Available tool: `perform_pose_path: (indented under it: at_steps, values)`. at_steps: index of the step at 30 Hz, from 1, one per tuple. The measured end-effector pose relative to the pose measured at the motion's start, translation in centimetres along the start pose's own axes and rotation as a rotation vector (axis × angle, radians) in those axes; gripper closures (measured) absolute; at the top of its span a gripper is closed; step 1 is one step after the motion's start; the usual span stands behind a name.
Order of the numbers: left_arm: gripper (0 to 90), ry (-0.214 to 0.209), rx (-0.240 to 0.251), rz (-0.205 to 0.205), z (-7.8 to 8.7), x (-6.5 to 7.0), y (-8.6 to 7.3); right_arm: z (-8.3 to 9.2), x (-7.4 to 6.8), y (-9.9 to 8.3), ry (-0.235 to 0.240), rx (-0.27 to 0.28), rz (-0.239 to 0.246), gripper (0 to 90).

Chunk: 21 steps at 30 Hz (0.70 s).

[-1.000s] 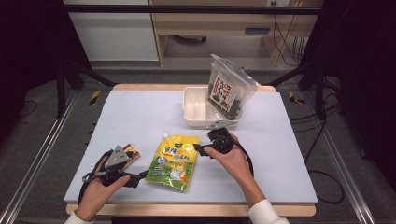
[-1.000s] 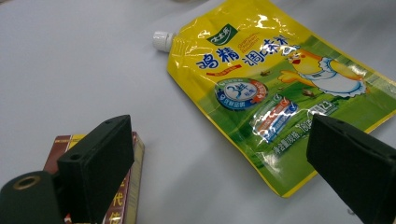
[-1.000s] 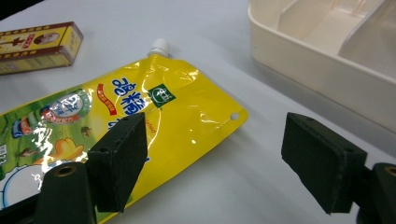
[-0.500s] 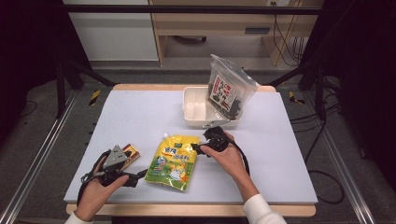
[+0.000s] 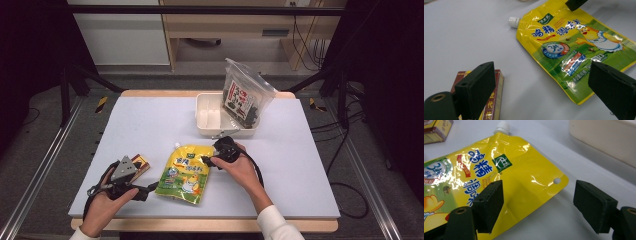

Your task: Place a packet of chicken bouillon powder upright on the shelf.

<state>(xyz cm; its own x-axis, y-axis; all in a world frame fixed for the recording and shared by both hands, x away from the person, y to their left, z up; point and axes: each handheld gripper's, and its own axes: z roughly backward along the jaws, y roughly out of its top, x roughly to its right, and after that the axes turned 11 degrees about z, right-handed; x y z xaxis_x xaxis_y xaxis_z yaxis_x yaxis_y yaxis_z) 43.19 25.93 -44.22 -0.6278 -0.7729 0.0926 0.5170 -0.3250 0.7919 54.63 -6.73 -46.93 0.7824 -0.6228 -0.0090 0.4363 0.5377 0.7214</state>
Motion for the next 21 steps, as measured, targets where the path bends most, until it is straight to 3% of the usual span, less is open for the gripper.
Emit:
perform_pose_path:
  at_steps: [10,18,21]
  values:
    - [7.5,-0.002,0.002,-0.006,0.0,0.1,0.0,-1.0,-0.4,0.2,0.038,-0.005,0.000,27.3]
    - [8.6,0.008,0.003,-0.008,0.0,0.0,0.0,0.1,-0.8,0.9,0.018,0.054,0.004,40.5]
    - [9.3,0.012,0.005,-0.007,0.0,0.0,0.1,0.4,-0.9,1.0,0.006,0.053,-0.009,48.3]
